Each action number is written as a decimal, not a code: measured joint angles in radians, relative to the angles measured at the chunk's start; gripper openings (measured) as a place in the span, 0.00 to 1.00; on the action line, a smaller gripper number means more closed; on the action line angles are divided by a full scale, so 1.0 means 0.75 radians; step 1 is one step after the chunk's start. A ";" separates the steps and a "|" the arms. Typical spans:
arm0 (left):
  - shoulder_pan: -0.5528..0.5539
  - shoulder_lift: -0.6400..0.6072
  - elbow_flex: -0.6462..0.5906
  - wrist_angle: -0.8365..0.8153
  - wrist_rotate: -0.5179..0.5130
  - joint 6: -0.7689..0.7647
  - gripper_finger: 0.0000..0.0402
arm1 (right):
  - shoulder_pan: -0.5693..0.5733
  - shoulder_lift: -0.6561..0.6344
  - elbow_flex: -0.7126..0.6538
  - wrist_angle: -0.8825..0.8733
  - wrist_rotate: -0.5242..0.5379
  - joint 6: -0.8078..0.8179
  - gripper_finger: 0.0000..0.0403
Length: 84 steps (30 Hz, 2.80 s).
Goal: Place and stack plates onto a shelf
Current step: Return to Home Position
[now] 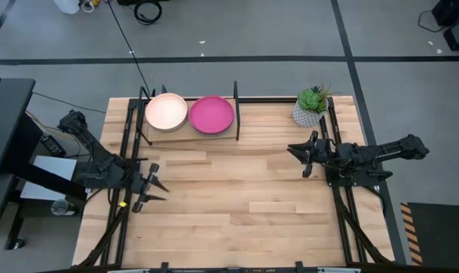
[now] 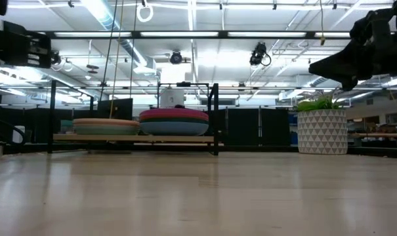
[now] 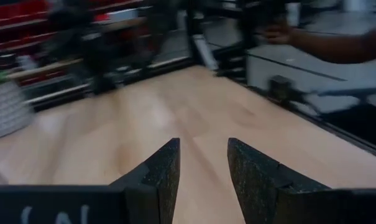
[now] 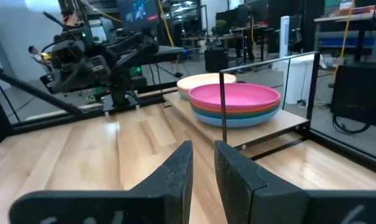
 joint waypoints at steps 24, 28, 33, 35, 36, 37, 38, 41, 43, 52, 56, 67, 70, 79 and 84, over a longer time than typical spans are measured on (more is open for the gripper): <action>0.000 0.001 -0.001 -0.034 0.319 -0.135 0.35 | 0.000 0.009 0.000 -0.015 -0.112 0.004 0.18; 0.000 0.001 -0.001 -0.036 0.308 -0.187 0.35 | 0.000 0.009 0.000 -0.015 -0.112 0.004 0.18; 0.000 0.001 -0.001 -0.014 0.083 -0.217 0.35 | 0.000 0.009 0.000 -0.015 -0.112 0.004 0.18; 0.000 0.001 -0.001 -0.011 0.013 -0.222 0.35 | 0.000 0.009 0.000 -0.015 -0.112 0.004 0.18; 0.000 0.001 -0.001 -0.011 0.001 -0.223 0.35 | 0.000 0.009 0.000 -0.015 -0.112 0.004 0.18; 0.000 0.001 -0.001 -0.011 -0.001 -0.224 0.35 | 0.000 0.009 0.000 -0.015 -0.112 0.004 0.18; 0.000 0.001 -0.001 -0.011 -0.001 -0.224 0.35 | 0.000 0.009 0.000 -0.015 -0.112 0.004 0.18; 0.000 0.001 -0.001 -0.011 -0.002 -0.227 0.35 | 0.000 0.009 0.000 -0.015 -0.112 0.004 0.18; 0.000 0.001 -0.001 -0.011 -0.003 -0.227 0.35 | 0.000 0.009 0.000 -0.014 -0.112 0.004 0.18; 0.000 0.001 -0.001 -0.012 -0.004 -0.226 0.35 | 0.000 0.009 0.000 -0.014 -0.112 0.004 0.18; 0.000 0.001 -0.001 -0.012 -0.004 -0.226 0.35 | 0.000 0.009 0.000 -0.014 -0.112 0.004 0.18; 0.000 0.001 -0.001 -0.013 -0.004 -0.224 0.35 | 0.000 0.009 0.000 -0.015 -0.112 0.004 0.18; 0.000 0.001 -0.001 -0.013 -0.004 -0.223 0.35 | 0.000 0.009 0.000 -0.014 -0.112 0.004 0.18; 0.000 0.001 -0.001 -0.013 -0.004 -0.223 0.35 | 0.000 0.009 0.000 -0.014 -0.112 0.004 0.18; 0.000 0.001 -0.001 -0.013 -0.004 -0.224 0.35 | 0.001 0.009 0.000 -0.015 -0.113 0.004 0.18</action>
